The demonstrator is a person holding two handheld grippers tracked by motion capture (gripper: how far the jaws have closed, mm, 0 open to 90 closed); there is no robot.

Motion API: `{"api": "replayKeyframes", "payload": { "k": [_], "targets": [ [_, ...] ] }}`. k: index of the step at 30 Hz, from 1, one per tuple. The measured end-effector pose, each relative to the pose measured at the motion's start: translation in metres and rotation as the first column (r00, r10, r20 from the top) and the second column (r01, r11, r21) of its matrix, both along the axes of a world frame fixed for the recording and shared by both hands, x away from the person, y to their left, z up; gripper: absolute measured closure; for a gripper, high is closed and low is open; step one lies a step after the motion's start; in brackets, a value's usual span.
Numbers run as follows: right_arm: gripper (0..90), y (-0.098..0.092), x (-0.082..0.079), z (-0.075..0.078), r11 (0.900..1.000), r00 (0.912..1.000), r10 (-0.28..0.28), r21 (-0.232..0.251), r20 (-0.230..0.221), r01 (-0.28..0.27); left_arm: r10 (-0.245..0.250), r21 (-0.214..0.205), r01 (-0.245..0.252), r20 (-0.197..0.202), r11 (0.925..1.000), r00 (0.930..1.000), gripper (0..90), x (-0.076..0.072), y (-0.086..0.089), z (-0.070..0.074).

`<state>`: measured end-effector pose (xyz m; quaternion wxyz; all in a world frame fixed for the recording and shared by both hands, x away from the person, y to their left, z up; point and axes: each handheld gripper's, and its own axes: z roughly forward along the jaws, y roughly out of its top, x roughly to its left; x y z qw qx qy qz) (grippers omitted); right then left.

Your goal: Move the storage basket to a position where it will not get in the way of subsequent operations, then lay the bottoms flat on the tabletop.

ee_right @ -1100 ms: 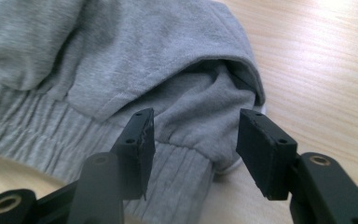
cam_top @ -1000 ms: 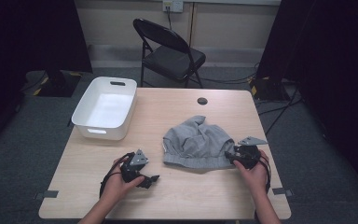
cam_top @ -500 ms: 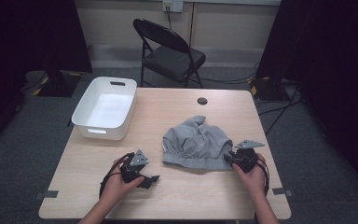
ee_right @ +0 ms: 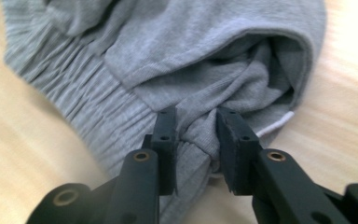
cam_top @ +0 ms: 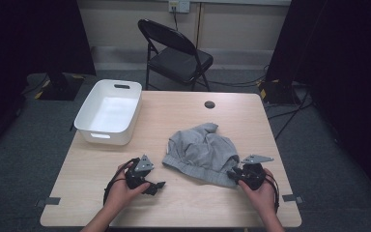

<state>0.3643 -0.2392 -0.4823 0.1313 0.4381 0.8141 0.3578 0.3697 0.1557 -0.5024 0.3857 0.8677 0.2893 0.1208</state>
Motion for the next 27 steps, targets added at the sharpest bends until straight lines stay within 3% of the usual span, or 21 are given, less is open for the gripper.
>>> {"api": "replayKeyframes", "payload": {
  "k": [3, 6, 9, 11, 13, 14, 17, 21, 24, 27],
  "targets": [
    [61.6, 0.001, -0.004, 0.005, 1.0000, 0.9999, 0.010, -0.002, 0.004, -0.010, 0.000, 0.000, 0.000, 0.001, 1.0000, 1.0000, 13.9, 0.000, 0.000, 0.000],
    [56.2, -0.004, 0.002, 0.014, 0.9997, 0.9981, -0.012, 0.021, 0.060, 0.011, 0.006, 0.001, -0.006, 0.000, 1.0000, 1.0000, 14.0, -0.001, 0.000, 0.000],
    [56.2, -0.009, 0.017, 0.022, 0.9981, 0.9914, -0.052, 0.039, 0.120, 0.048, 0.006, 0.001, -0.006, 0.000, 1.0000, 1.0000, 14.0, -0.002, 0.000, 0.000],
    [56.7, -0.009, 0.023, 0.024, 0.9974, 0.9892, -0.068, 0.032, 0.130, 0.064, 0.006, 0.001, -0.006, 0.000, 1.0000, 1.0000, 14.0, -0.002, 0.000, 0.000],
    [58.0, -0.008, 0.042, 0.026, 0.9949, 0.9844, -0.099, 0.036, 0.145, 0.094, 0.004, 0.002, -0.004, -0.002, 1.0000, 1.0000, 13.6, -0.001, 0.000, 0.000],
    [58.6, -0.006, 0.047, 0.026, 0.9944, 0.9823, -0.106, 0.015, 0.154, 0.105, 0.004, 0.002, -0.004, -0.002, 1.0000, 1.0000, 13.5, -0.001, 0.000, 0.000],
    [61.9, 0.000, 0.060, 0.021, 0.9937, 0.9843, -0.111, -0.003, 0.138, 0.112, 0.004, 0.002, -0.004, -0.002, 1.0000, 1.0000, 13.4, -0.001, 0.000, 0.000],
    [67.6, 0.009, 0.062, 0.009, 0.9961, 0.9941, -0.061, -0.058, 0.090, 0.066, 0.004, 0.002, -0.004, -0.002, 1.0000, 1.0000, 13.4, -0.001, 0.000, 0.000],
    [70.4, 0.009, 0.056, 0.001, 0.9989, 0.9979, -0.035, -0.031, 0.055, 0.037, 0.004, 0.001, -0.004, -0.001, 1.0000, 1.0000, 13.4, -0.001, 0.000, 0.000],
    [72.8, 0.010, 0.050, -0.002, 0.9991, 0.9989, -0.020, -0.036, 0.043, 0.022, 0.004, 0.002, -0.004, -0.001, 1.0000, 1.0000, 13.4, -0.001, 0.000, 0.000]
  ]
}}
